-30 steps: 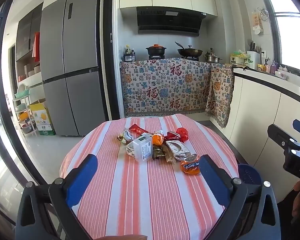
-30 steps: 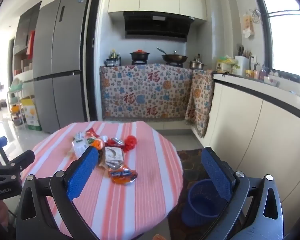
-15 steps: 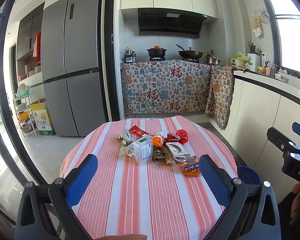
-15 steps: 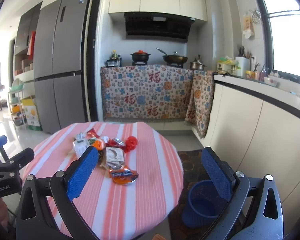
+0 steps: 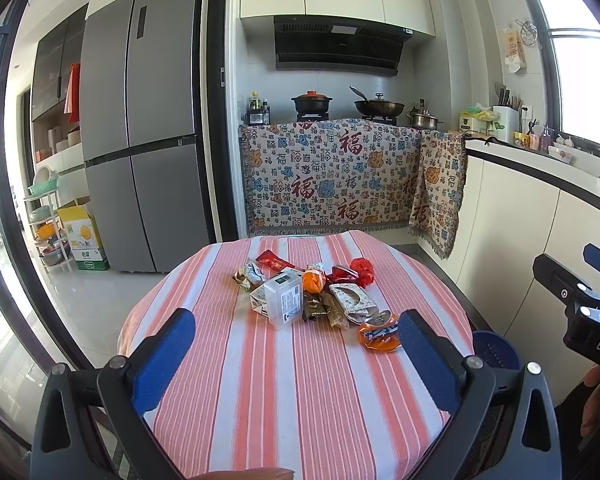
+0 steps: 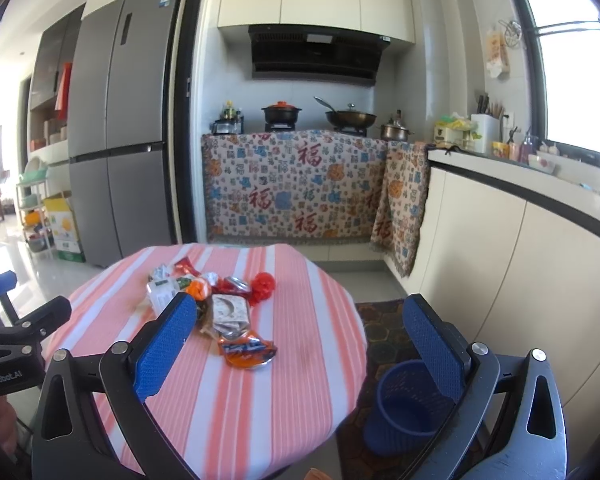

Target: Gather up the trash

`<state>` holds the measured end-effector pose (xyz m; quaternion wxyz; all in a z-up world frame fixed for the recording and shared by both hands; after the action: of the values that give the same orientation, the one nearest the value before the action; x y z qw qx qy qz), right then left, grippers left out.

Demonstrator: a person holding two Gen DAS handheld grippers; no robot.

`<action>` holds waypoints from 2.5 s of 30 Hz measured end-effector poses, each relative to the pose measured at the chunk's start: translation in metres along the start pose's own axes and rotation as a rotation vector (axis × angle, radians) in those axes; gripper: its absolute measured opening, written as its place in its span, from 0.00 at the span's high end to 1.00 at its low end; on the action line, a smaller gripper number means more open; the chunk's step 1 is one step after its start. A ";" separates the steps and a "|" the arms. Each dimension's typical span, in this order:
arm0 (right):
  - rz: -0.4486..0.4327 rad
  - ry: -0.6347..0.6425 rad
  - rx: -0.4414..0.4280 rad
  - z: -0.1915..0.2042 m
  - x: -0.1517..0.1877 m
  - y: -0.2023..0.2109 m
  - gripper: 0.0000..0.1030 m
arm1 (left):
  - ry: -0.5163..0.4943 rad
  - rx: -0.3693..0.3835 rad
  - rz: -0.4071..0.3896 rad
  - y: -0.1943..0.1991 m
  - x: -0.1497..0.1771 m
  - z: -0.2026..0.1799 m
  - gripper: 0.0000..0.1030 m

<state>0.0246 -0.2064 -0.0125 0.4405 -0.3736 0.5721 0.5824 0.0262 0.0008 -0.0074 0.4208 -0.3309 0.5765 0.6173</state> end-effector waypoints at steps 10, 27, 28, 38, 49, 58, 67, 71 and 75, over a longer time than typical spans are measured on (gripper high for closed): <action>-0.001 -0.001 -0.004 -0.001 0.001 0.001 0.00 | 0.000 0.001 0.001 -0.001 0.000 0.000 0.00; 0.000 -0.001 -0.008 -0.002 0.003 0.001 0.00 | -0.001 0.001 0.001 0.000 0.001 0.000 0.00; 0.000 -0.001 -0.008 -0.002 0.003 0.001 0.00 | -0.001 0.001 0.001 0.000 0.001 0.000 0.00; 0.001 0.000 -0.009 -0.003 0.003 0.002 0.00 | -0.002 0.000 0.000 0.000 0.001 -0.001 0.00; 0.002 0.000 -0.008 -0.002 0.003 0.002 0.00 | -0.002 0.002 0.001 0.000 0.001 -0.002 0.00; 0.004 0.002 -0.010 -0.002 0.005 0.001 0.00 | -0.003 0.002 0.001 0.000 0.001 -0.002 0.00; 0.005 0.002 -0.010 -0.002 0.005 0.001 0.00 | -0.003 0.001 0.001 0.000 0.001 -0.002 0.00; 0.004 0.002 -0.010 -0.002 0.005 0.001 0.00 | -0.002 0.002 0.001 0.000 0.001 -0.002 0.00; 0.005 0.002 -0.010 -0.002 0.005 0.001 0.00 | -0.003 0.002 0.001 0.000 0.001 -0.002 0.00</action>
<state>0.0221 -0.2078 -0.0167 0.4367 -0.3750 0.5705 0.5858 0.0258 -0.0008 -0.0085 0.4215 -0.3293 0.5767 0.6175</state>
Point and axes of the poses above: each gripper's, at about its wrist camera, not at the fingertips, and y roughly against the way its jaws point, z to its left, x to its underside, the point moved 3 cm from there along -y, roughly the way its jaws point, and after that the axes turned 6 degrees about -y, right-handed, at the moved point
